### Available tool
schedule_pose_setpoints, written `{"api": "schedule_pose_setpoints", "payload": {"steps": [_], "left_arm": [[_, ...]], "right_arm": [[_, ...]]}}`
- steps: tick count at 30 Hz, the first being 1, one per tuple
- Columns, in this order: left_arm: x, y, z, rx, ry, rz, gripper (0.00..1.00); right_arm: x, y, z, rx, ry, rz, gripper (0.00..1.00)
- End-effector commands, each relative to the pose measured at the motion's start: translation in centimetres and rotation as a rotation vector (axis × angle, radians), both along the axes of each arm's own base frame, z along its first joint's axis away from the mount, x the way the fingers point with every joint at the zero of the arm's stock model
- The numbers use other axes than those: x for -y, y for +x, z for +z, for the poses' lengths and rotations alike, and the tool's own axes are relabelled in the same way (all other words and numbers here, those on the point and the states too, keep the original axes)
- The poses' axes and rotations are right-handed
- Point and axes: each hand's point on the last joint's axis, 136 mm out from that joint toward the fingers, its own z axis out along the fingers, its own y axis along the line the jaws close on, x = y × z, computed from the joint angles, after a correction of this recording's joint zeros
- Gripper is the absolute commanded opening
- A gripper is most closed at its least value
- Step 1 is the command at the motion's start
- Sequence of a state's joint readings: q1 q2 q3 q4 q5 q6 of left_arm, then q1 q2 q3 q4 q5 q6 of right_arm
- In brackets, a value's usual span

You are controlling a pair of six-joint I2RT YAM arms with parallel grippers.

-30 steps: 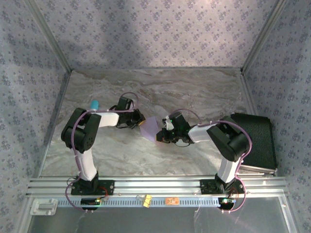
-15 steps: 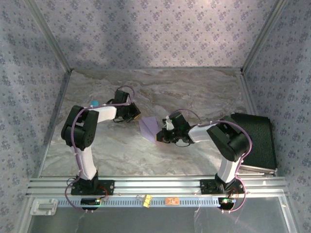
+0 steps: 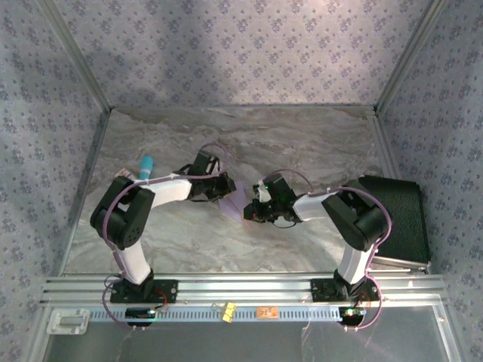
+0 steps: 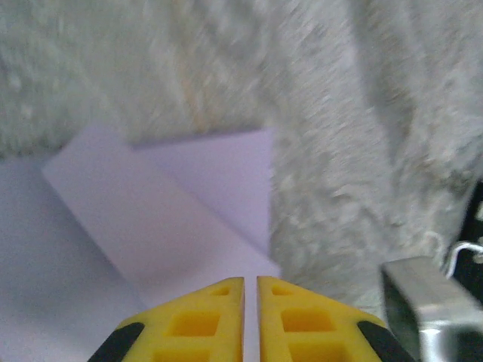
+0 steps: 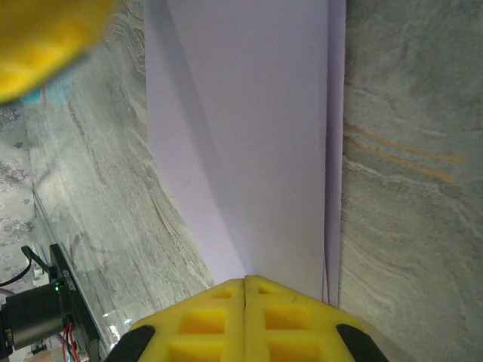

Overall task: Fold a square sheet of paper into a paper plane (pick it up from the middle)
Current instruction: Fourth fold the wing at the center of the table.

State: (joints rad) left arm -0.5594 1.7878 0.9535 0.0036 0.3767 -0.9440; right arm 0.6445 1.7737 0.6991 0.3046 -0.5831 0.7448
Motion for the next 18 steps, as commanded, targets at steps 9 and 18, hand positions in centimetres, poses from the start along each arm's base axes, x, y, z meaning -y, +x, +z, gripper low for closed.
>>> {"api": "schedule_pose_setpoints", "payload": {"steps": [9, 18], "left_arm": [[-1.1, -1.4, -6.0, -0.132, 0.112, 0.038, 0.05], [-1.2, -2.0, -6.3, -0.136, 0.096, 0.030, 0.05]], "right_arm": [[1.5, -0.9, 0.4, -0.064, -0.068, 0.001, 0.00], [0.0, 1.6, 1.9, -0.019, -0.103, 0.024, 0.00]]}}
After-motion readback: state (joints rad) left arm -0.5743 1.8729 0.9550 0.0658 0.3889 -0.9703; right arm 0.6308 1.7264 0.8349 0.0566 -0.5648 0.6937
